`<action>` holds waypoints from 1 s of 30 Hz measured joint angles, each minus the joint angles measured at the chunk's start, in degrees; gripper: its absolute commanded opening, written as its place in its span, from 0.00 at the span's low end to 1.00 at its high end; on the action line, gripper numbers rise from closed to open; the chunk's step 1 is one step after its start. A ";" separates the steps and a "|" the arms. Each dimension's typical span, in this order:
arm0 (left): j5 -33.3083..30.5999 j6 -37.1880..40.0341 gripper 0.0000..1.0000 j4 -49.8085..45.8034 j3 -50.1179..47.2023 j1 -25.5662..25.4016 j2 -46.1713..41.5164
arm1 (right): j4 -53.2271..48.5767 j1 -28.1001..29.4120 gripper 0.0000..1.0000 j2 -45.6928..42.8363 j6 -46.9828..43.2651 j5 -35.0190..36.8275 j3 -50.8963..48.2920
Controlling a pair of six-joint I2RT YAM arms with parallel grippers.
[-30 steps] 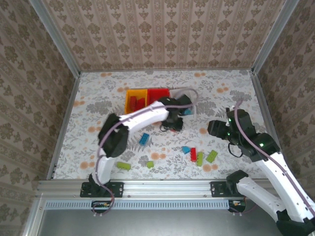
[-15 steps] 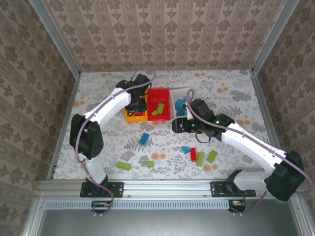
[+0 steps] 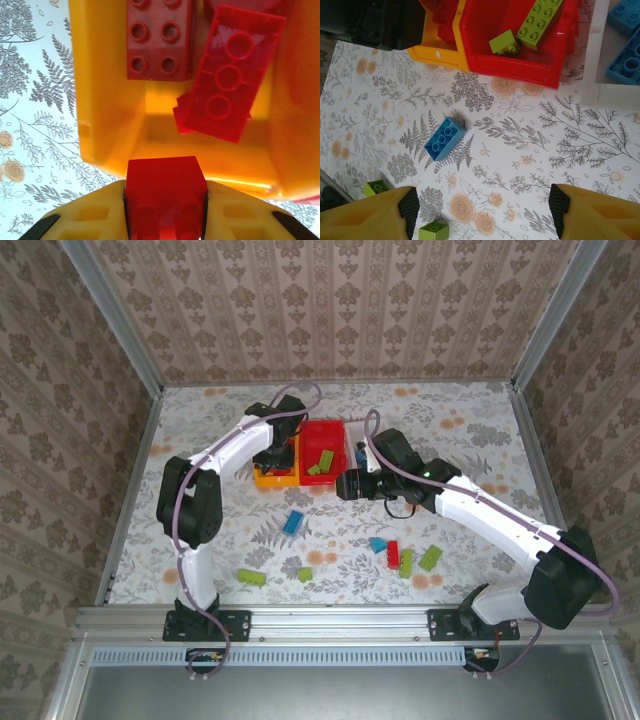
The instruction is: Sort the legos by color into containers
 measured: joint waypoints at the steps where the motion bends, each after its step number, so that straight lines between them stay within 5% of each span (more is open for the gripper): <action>1: -0.15 0.20 0.29 0.09 0.04 0.11 0.31 | 0.00 0.00 0.73 0.00 -0.02 -0.09 0.02; 9: -0.83 1.53 0.32 0.66 1.90 0.55 4.83 | -0.26 0.00 0.73 1.95 -0.02 -0.11 0.59; 16: -0.94 2.97 0.52 1.11 4.90 0.59 6.71 | -1.11 0.00 0.74 1.95 -0.02 -0.11 0.59; 30: -1.09 2.67 0.61 1.33 4.81 -0.94 2.16 | -1.95 1.31 0.75 2.14 -2.19 0.02 0.59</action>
